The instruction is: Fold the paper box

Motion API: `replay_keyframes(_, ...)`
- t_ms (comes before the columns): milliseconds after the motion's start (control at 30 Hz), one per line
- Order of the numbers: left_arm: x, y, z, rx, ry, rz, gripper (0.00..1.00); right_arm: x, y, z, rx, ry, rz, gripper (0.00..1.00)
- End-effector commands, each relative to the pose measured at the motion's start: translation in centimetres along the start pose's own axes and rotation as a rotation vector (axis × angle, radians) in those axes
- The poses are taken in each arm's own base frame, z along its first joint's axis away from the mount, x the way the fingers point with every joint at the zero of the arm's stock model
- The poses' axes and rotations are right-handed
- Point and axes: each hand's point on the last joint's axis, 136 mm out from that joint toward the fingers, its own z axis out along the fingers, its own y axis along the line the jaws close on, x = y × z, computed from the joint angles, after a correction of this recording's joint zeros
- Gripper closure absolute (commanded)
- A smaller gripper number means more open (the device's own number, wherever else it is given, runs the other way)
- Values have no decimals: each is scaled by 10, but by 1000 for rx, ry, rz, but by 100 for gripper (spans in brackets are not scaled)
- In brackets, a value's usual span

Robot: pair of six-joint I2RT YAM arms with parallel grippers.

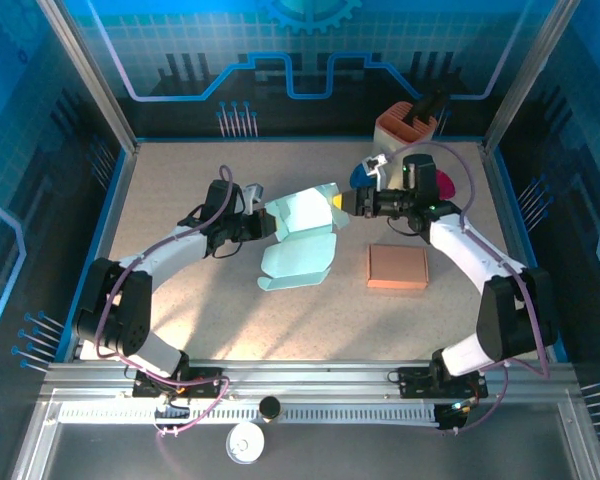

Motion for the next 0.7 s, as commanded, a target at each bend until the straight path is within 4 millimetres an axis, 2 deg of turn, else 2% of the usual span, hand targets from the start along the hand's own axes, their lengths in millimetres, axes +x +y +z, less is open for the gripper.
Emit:
replay_keyframes(0,-7,-1,2,2,2,24,100,2,17,9,-16,36,-52,61)
replay_keyframes(167,-7,1,5,-1,6,19,100,11,20,16,8,84,-64,61)
replay_keyframes(367,-7,-2,4,3,3,21,100,14,2,17,100,97,-57,61)
replay_keyframes(500,-6,-2,3,-12,8,33,100,15,-3,21,166,109,-94,62)
replay_keyframes(667,-5,1,1,-28,3,33,100,1,24,0,150,23,-156,63)
